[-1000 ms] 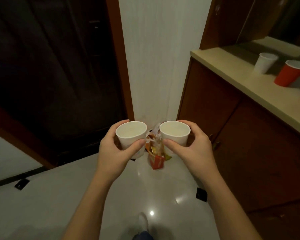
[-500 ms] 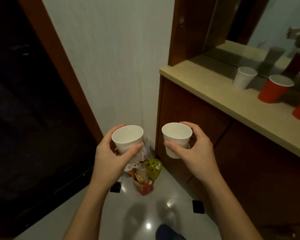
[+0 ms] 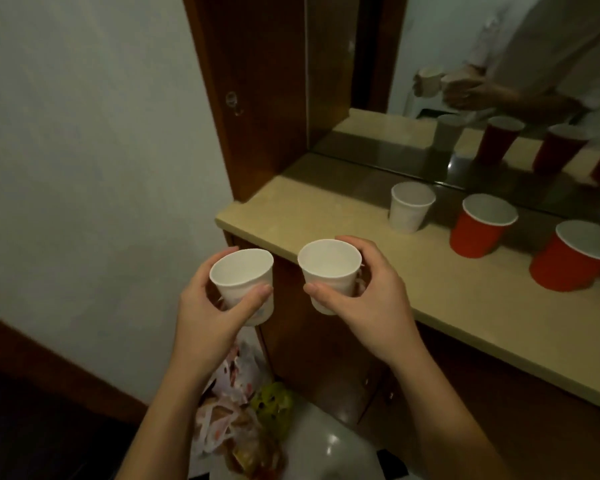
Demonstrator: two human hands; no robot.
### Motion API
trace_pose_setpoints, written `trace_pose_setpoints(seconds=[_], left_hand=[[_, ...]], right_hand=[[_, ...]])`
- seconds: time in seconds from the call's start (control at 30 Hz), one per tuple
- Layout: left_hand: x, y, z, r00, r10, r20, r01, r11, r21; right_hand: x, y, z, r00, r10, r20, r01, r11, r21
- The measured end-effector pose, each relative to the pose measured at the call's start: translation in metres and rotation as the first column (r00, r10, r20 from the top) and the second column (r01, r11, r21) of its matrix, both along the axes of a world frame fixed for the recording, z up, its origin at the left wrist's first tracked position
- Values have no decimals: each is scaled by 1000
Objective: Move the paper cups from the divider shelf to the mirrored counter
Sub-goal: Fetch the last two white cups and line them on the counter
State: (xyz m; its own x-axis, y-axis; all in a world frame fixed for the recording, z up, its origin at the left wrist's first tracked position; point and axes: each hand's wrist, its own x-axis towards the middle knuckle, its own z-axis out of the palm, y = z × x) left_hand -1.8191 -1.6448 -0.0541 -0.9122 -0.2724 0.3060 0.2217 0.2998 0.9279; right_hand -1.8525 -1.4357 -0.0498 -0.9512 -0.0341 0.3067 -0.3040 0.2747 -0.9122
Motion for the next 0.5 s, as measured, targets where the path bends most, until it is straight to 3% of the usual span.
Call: trace_pose_setpoints(seconds=[0.5], left_hand=[[-187, 6, -2, 957, -288, 30, 288, 958, -14]], right_hand=[[-105, 4, -4, 972, -193, 135, 196, 980, -11]])
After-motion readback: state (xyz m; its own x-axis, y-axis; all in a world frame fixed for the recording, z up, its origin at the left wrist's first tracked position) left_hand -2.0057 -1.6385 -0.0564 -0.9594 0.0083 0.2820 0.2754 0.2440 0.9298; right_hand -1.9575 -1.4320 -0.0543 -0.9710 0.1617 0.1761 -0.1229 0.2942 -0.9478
